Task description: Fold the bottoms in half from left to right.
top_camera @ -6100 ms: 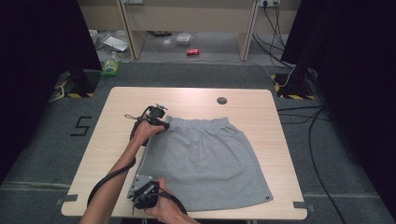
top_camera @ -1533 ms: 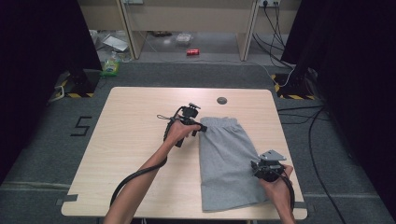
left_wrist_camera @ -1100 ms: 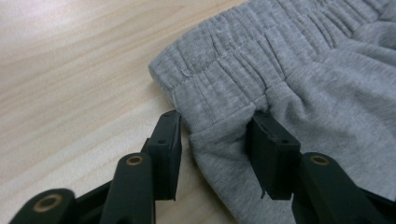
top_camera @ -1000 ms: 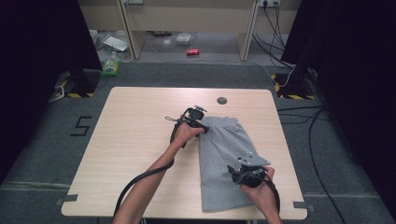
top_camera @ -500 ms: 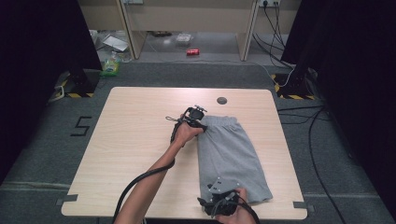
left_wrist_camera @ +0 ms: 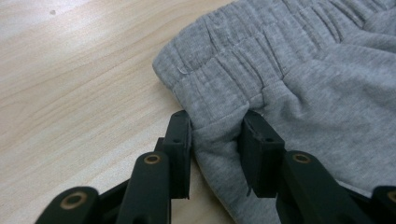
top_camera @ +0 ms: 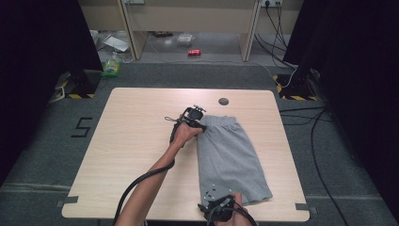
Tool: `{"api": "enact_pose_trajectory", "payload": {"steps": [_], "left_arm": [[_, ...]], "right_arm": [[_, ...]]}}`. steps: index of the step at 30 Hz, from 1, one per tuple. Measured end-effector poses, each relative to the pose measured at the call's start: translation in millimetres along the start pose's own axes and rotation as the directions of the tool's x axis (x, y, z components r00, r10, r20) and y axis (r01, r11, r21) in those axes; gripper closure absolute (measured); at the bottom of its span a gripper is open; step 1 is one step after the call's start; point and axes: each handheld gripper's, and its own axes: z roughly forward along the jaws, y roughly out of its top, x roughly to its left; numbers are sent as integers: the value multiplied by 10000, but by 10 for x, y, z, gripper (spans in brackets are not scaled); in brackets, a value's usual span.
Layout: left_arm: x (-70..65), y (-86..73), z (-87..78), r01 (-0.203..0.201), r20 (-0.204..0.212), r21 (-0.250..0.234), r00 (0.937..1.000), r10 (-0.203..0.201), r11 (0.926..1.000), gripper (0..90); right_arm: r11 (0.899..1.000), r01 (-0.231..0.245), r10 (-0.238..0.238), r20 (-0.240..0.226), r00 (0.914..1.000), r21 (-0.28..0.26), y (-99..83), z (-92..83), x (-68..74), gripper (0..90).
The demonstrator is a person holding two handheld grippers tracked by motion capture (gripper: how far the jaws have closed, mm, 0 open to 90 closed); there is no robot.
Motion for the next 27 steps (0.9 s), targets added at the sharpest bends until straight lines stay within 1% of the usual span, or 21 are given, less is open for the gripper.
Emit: {"api": "enact_pose_trajectory", "payload": {"steps": [1, 2, 3, 4, 6, 7, 8, 9, 10, 11, 14, 17, 19, 22, 24, 25, 27], "left_arm": [[0, 1, 0, -11, 5, 7, 10000, 11, 10000, 656], [2, 0, 0, -14, 10, 2, 10000, 14, 10000, 656], [4, -1, 0, -14, 20, -4, 10000, 14, 10000, 656], [5, 0, -1, -58, 7, 11, 10000, 58, 10000, 656], [11, 8, -14, -365, -221, 125, 9991, 368, 9993, 657], [20, 8, -20, -453, -310, 174, 9985, 459, 9988, 658], [39, 5, -29, -517, -385, 215, 9979, 525, 9984, 659], [65, -2, -38, -540, -409, 241, 9977, 549, 9983, 660], [94, -11, -49, -553, -420, 264, 9975, 564, 9981, 660], [125, -20, -61, -588, -452, 303, 9972, 601, 9978, 661], [234, -60, -105, -520, -572, 400, 9969, 543, 9978, 661], [354, -111, -154, -464, -656, 453, 9966, 493, 9979, 663], [434, -141, -189, -466, -680, 546, 9964, 503, 9974, 664], [582, -196, -248, -460, -620, 683, 9968, 502, 9966, 663], [678, -239, -287, -420, -649, 719, 9968, 467, 9965, 663], [727, -263, -307, -374, -670, 705, 9969, 421, 9968, 663], [822, -310, -346, -307, -653, 705, 9972, 353, 9970, 662]], "right_arm": [[10000, 52, -51, 68, 10000, -28, 3, -4, -6, 585], [10000, -59, 58, 141, 9999, 24, 8, -10, -8, 696], [10000, -59, 58, 141, 9999, 24, 8, -10, -8, 696], [9999, 112, -110, 160, 9998, -122, 19, 11, -20, 755], [9998, 129, -126, 170, 9998, -181, 29, 25, -9, 770], [9997, 105, -104, 74, 9999, -236, 45, 48, 2, 776], [9996, 105, -104, 36, 9999, -265, 70, 72, 21, 780], [9989, 235, -243, -196, 9995, -399, 137, 145, 62, 784], [9989, 235, -243, -196, 9995, -399, 137, 145, 62, 784], [9985, 300, -312, -267, 9992, -448, 173, 182, 85, 784], [9977, 310, -348, -640, 9973, -602, 306, 316, 161, 784], [9951, 718, -770, -780, 9940, -673, 461, 454, 257, 784], [9947, 749, -815, -974, 9919, -702, 552, 541, 321, 784], [9922, 937, -1030, -1178, 9877, -819, 672, 652, 386, 784], [9929, 818, -936, -1424, 9854, -865, 734, 718, 432, 784], [9916, 906, -1033, -1433, 9843, -925, 764, 745, 451, 783], [9928, 763, -903, -1574, 9834, -926, 820, 804, 497, 781]]}}
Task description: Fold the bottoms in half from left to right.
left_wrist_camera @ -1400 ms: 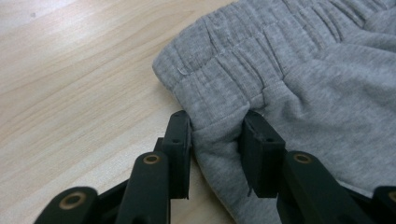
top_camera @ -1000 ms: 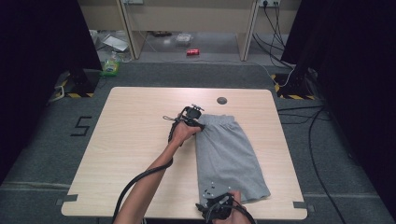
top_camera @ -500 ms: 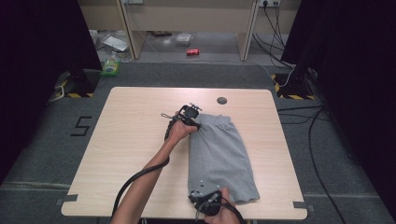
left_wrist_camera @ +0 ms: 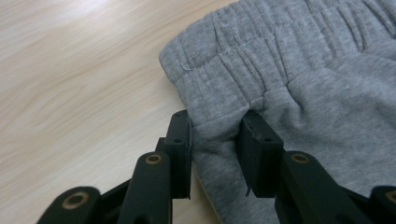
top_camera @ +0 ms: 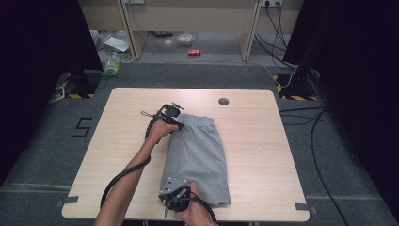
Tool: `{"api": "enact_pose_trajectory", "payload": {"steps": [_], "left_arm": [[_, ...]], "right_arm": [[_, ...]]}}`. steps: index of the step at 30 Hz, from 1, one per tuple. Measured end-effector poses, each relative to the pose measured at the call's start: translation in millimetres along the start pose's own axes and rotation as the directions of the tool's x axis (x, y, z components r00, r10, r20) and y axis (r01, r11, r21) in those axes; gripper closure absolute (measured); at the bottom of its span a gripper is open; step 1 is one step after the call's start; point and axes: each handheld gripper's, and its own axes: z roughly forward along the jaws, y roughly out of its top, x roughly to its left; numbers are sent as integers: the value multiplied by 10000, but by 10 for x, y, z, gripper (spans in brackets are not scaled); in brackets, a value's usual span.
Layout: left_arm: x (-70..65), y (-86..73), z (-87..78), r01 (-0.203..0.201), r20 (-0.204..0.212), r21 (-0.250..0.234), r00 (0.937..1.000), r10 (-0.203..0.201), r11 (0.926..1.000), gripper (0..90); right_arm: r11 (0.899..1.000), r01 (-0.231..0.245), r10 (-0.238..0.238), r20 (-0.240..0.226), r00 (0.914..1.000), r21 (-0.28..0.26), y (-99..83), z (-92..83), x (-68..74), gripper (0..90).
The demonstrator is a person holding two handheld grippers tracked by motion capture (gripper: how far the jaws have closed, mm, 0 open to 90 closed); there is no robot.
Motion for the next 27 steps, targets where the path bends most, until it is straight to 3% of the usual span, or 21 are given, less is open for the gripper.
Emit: {"api": "enact_pose_trajectory", "payload": {"steps": [4, 7, 10, 11, 14, 19, 27], "left_arm": [[148, -96, -49, 172, 158, -28, 9997, -171, 9998, 656], [167, -134, -54, 284, 79, -215, 9996, -282, 9994, 642], [159, -142, -55, 305, 55, -261, 9995, -303, 9992, 638], [155, -142, -55, 330, 39, -256, 9995, -329, 9991, 642], [131, -131, -57, 239, -111, -182, 9996, -241, 9995, 645], [116, -125, -56, 235, -212, -143, 9995, -238, 9996, 650], [143, -150, -54, 526, -4, -297, 9986, -527, 9982, 652]], "right_arm": [[9999, 129, -131, -321, 9994, -76, 96, 116, 53, 760], [9998, 169, -172, -319, 9993, -98, 121, 143, 94, 704], [9996, -286, 283, -494, 9984, -51, 118, 126, 88, 661], [9975, -703, 695, -645, 9955, -91, 131, 98, 59, 643], [9958, -879, 860, -708, 9938, -251, 155, 60, 34, 626], [9956, -639, 639, -13, 9980, -683, 246, -122, -88, 602], [9885, -1201, 1287, 938, 9872, -918, 182, -307, -466, 589]]}}
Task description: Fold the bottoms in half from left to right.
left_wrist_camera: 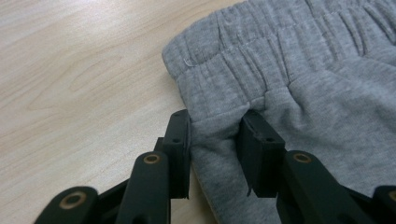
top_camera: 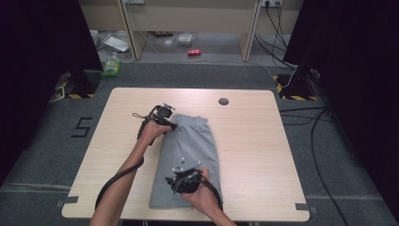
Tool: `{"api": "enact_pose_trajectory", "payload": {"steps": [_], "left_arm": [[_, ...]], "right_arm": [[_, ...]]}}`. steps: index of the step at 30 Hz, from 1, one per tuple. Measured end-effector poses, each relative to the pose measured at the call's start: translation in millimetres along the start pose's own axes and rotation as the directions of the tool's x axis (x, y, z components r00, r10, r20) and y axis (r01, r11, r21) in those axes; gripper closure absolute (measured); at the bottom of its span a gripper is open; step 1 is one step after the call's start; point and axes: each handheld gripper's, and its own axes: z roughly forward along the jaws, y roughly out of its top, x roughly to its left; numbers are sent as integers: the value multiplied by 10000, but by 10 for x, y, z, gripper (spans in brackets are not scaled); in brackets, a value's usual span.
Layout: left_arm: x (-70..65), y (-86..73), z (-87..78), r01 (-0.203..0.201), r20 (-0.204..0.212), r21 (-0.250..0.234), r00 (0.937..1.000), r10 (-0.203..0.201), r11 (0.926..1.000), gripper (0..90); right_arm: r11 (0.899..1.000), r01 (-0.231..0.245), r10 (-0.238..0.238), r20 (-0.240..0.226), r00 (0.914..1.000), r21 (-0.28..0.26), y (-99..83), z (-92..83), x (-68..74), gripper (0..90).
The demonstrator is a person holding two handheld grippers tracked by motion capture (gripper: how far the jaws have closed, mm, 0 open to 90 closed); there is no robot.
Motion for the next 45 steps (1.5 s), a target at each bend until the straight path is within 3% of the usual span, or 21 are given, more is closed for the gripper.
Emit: {"api": "enact_pose_trajectory", "payload": {"steps": [11, 20, 27, 36, 45], "left_arm": [[-4, -11, -1, 93, -30, -74, 10000, -93, 9999, 653], [6, -22, -1, 200, 33, -131, 9998, -200, 9997, 653], [0, -28, 0, 251, -2, -178, 9997, -251, 9995, 654], [12, -38, 0, 342, 78, -233, 9994, -341, 9991, 654], [8, -24, 0, 340, 58, -133, 9994, -339, 9993, 655]], "right_arm": [[9972, -741, 748, 1076, 9914, -101, -21, -175, -471, 553], [9902, -1366, 1395, 2066, 9684, -283, -87, -271, -850, 529], [9799, -1900, 1990, 2268, 9534, -612, -117, -325, -1005, 510], [9746, -2059, 2224, 2701, 9368, -884, -101, -385, -1188, 504], [9700, -2293, 2430, 2974, 9233, -806, -86, -349, -1421, 496]]}}
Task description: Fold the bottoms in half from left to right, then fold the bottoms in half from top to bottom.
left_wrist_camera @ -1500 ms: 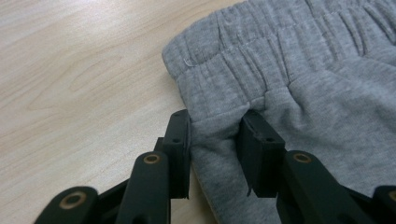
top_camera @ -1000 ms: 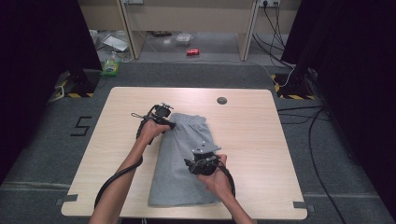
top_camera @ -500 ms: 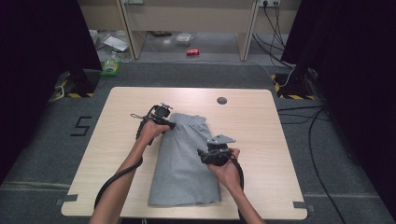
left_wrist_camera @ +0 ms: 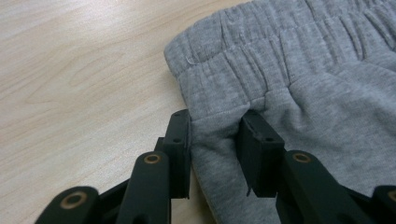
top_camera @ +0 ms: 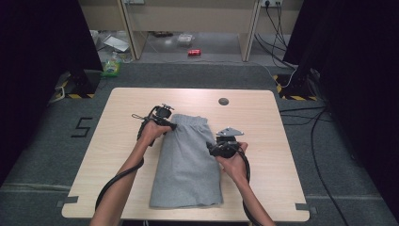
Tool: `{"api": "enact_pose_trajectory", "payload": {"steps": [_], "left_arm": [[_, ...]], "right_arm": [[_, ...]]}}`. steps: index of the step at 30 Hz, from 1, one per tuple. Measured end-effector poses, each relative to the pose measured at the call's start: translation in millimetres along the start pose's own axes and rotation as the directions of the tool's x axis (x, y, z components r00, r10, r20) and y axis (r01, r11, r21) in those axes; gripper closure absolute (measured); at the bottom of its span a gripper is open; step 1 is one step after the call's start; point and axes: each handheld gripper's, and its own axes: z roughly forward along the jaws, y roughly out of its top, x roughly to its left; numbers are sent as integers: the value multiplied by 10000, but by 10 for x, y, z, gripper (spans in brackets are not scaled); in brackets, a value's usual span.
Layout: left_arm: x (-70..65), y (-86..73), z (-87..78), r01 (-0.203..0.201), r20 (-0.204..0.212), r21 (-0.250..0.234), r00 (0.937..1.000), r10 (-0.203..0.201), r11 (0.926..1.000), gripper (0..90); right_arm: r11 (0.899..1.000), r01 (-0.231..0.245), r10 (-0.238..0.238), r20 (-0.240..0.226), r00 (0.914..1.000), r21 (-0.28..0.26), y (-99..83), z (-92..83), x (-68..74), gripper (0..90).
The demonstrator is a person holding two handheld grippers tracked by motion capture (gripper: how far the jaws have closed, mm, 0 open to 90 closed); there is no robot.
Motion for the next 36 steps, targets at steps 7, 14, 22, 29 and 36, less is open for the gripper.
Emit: {"api": "enact_pose_trajectory", "payload": {"steps": [7, 14, 22, 29, 36], "left_arm": [[6, 12, 3, 19, 34, 79, 10000, -19, 10000, 656], [9, 9, 2, 49, 57, 67, 10000, -49, 10000, 656], [8, 4, 1, 58, 56, 31, 10000, -59, 10000, 656], [11, 2, 2, 58, 72, 15, 10000, -58, 10000, 656], [14, -7, 1, 51, 100, -47, 9999, -50, 10000, 657]], "right_arm": [[9999, -139, 139, 66, 9999, -23, 76, 90, -107, 481], [9995, -309, 310, 150, 9994, -32, 105, 162, -207, 450], [9989, -462, 464, 197, 9987, -116, 158, 188, -271, 405], [9986, -521, 522, 211, 9984, -25, 199, 269, -290, 388], [9979, -655, 655, 206, 9976, -17, 260, 396, -284, 383]]}}
